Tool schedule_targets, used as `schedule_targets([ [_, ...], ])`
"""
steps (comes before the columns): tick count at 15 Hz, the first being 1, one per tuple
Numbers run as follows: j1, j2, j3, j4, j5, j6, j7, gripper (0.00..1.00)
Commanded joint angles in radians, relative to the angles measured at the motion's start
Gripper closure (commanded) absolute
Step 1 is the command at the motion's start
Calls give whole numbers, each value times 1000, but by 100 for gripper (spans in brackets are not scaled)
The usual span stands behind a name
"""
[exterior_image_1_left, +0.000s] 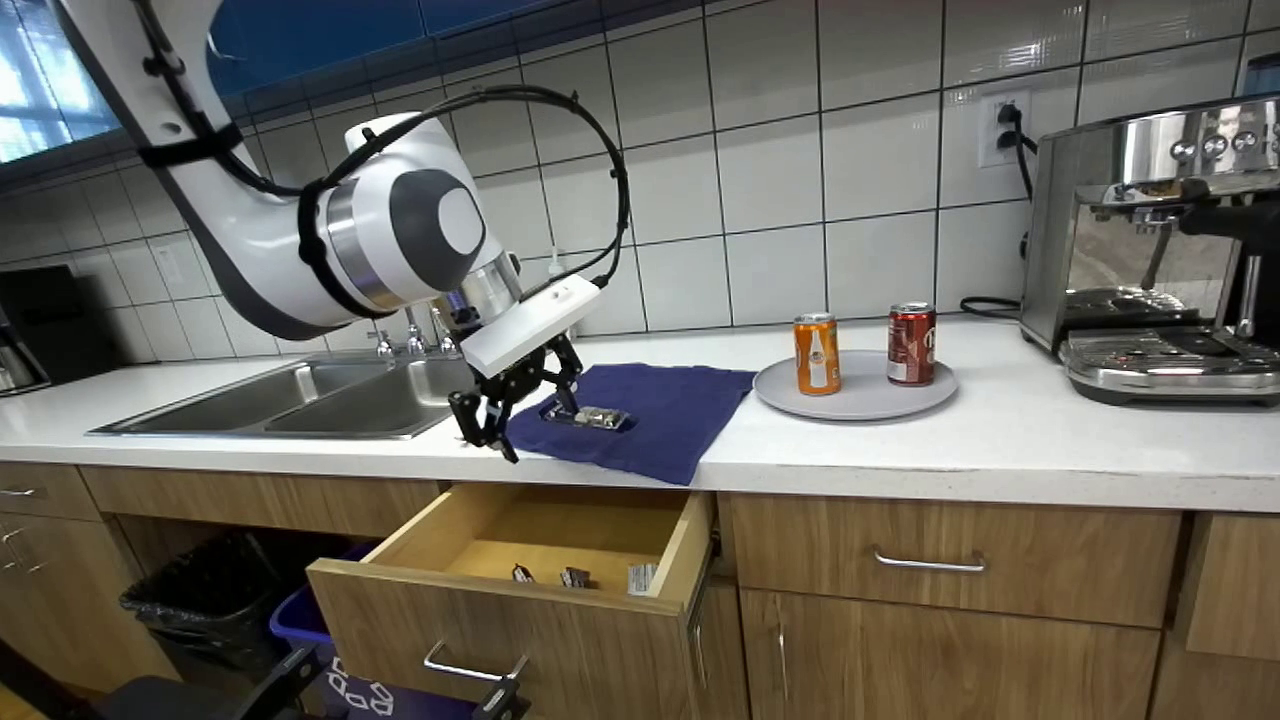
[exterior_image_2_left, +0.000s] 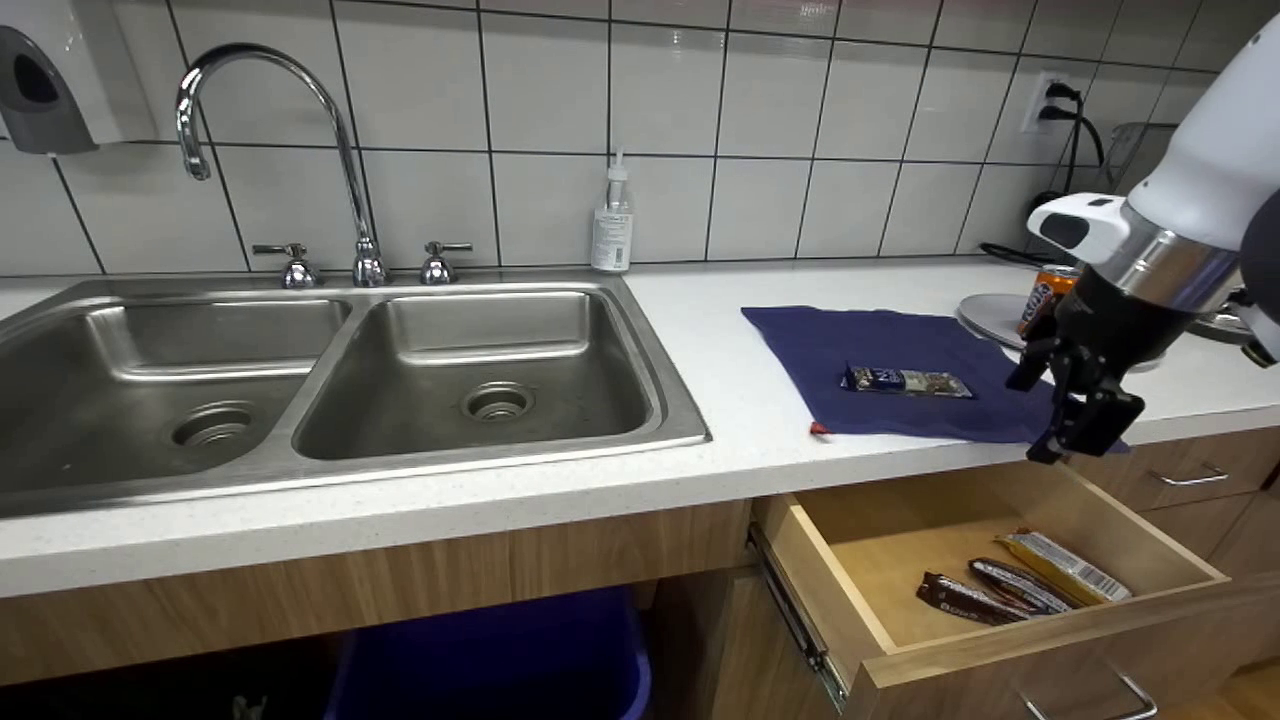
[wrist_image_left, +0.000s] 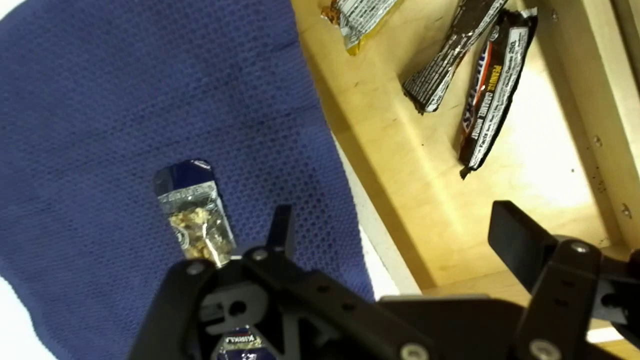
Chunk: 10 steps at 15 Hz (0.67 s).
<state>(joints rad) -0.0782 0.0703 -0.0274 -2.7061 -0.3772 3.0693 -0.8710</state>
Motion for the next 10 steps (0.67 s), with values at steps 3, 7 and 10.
schedule_targets([
  [3, -25, 59, 53, 111, 118, -21, -113, 0],
  [7, -53, 104, 91, 184, 193, -42, -191, 0],
  [10, -86, 138, 127, 239, 247, -65, -255, 0],
])
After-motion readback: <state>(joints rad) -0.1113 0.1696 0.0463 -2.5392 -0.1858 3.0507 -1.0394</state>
